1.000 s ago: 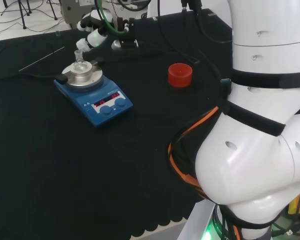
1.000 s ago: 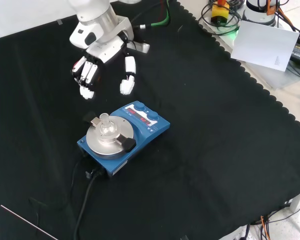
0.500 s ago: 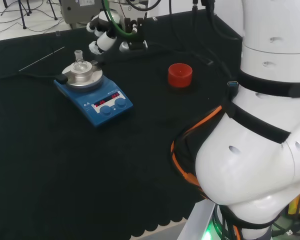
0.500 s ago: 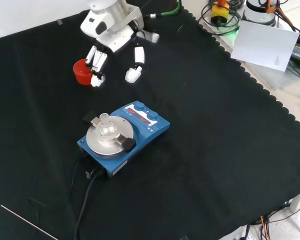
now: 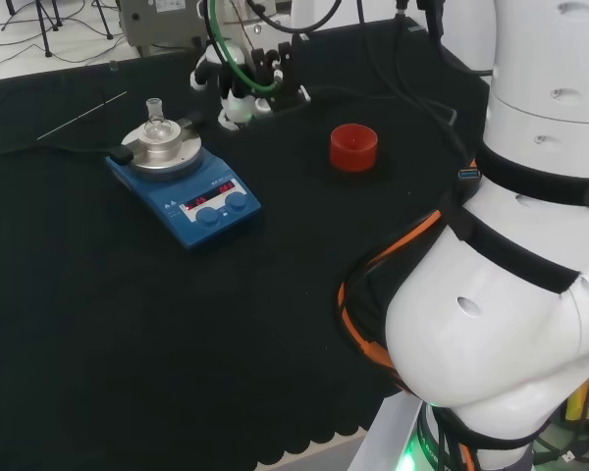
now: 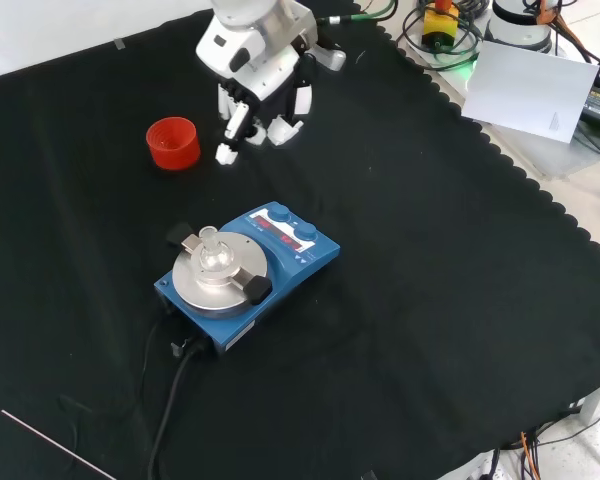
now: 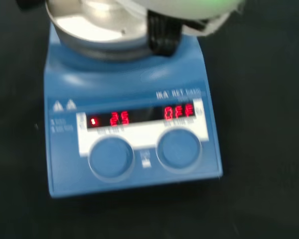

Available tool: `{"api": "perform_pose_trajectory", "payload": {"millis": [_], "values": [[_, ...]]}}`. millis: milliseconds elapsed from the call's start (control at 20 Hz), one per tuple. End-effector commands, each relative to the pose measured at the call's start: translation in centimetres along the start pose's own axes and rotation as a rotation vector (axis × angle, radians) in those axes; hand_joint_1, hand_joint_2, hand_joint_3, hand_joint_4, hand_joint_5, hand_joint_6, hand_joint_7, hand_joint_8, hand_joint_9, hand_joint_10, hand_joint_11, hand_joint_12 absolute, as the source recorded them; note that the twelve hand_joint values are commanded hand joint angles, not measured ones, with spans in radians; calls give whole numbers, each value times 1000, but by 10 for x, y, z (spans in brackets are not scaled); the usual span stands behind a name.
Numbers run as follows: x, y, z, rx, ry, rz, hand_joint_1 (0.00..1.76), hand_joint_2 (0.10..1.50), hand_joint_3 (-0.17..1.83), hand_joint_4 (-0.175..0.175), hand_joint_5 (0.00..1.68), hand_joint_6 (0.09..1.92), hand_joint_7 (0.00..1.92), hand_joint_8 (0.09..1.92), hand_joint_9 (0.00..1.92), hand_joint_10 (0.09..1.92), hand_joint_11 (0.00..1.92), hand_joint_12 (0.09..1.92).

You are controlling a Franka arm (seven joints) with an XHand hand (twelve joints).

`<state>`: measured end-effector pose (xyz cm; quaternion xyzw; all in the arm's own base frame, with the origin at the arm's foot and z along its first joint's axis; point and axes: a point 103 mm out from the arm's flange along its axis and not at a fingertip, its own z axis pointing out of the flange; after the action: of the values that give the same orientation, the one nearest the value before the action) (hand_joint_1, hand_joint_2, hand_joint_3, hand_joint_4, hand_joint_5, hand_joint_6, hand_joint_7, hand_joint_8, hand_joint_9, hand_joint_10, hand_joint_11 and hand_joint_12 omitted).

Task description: Turn on the heater.

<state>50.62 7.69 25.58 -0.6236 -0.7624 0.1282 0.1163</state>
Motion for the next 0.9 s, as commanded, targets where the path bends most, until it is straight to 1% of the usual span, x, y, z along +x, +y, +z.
{"api": "perform_pose_trajectory", "payload": {"millis": [50,200,350,550,650,900], "values": [[7,-23,12,66,-97,12,1195,633,812,-39,393,87,1451,1329,1624,1040,1661,1050],[8,-26,15,108,-122,16,1227,660,806,-32,417,87,1559,1618,1751,1336,1780,1309],[7,-30,20,152,-128,27,1345,694,869,-27,446,87,1612,1759,1784,1500,1744,1437],[7,-35,26,197,-133,31,1424,677,981,-24,451,87,1645,1801,1801,1564,1711,1502],[8,-37,30,230,-138,29,1436,670,1006,-23,449,87,1651,1807,1807,1573,1709,1512],[11,-38,39,284,-149,19,1450,661,1035,-20,435,87,1657,1815,1811,1580,1707,1518]]}}
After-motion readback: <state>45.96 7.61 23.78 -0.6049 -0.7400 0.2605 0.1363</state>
